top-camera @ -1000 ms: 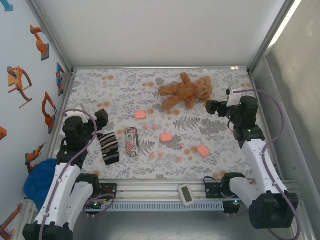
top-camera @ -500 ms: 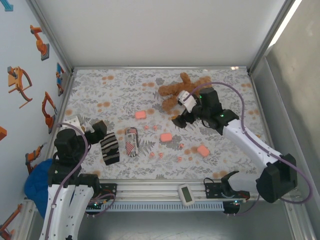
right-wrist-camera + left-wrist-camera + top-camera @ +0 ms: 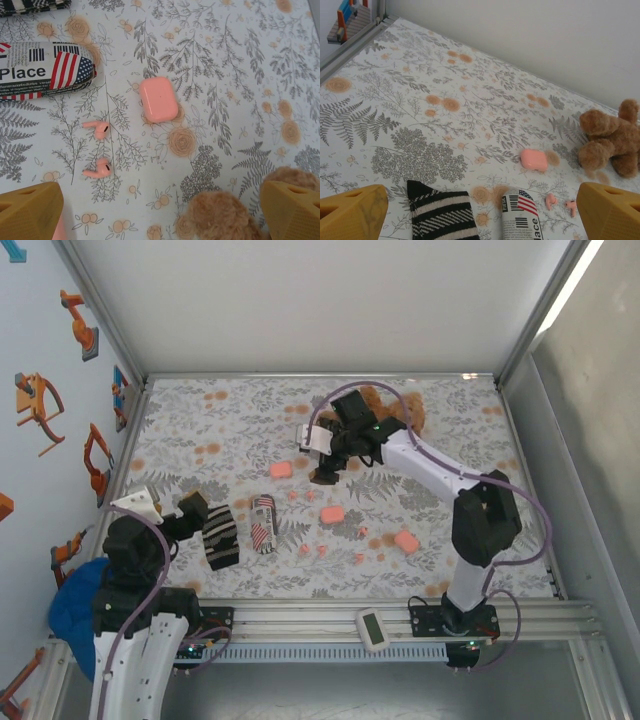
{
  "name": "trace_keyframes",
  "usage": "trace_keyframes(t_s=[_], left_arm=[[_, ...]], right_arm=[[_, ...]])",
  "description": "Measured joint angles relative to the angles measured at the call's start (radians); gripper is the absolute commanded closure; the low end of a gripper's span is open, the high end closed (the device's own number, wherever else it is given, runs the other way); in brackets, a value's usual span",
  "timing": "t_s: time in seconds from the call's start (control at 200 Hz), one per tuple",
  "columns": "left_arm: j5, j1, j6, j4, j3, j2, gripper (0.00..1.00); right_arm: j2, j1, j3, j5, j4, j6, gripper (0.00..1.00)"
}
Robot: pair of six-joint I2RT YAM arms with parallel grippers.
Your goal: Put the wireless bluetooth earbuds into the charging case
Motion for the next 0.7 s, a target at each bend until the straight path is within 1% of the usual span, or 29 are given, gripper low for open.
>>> trace_keyframes(t_s=[0.18,0.3,0.586,0.696], left_arm=[[-0.027,0.000,-0.004,-0.005,-0.006,-0.041,0.04],[-0.032,0.000,-0.008,-0.011,-0.010,-0.041,0.04],[-0.031,0.000,-0.011,-0.016,-0.012,-0.022,0.04],[-0.031,0.000,-0.011,-0.016,-0.012,-0.018,0.04]], right_arm=[[0.145,0.008,0.113,0.000,-0.038,-0.038,0.05],[0.240,0.011,0.188,0.001,-0.055,-0.052,0.10],[0.425,0.016,0.337,0.000,-0.089,-0.060,0.12],[0.481,0.017,0.391,-0.002,-0.101,-0.060,0.17]])
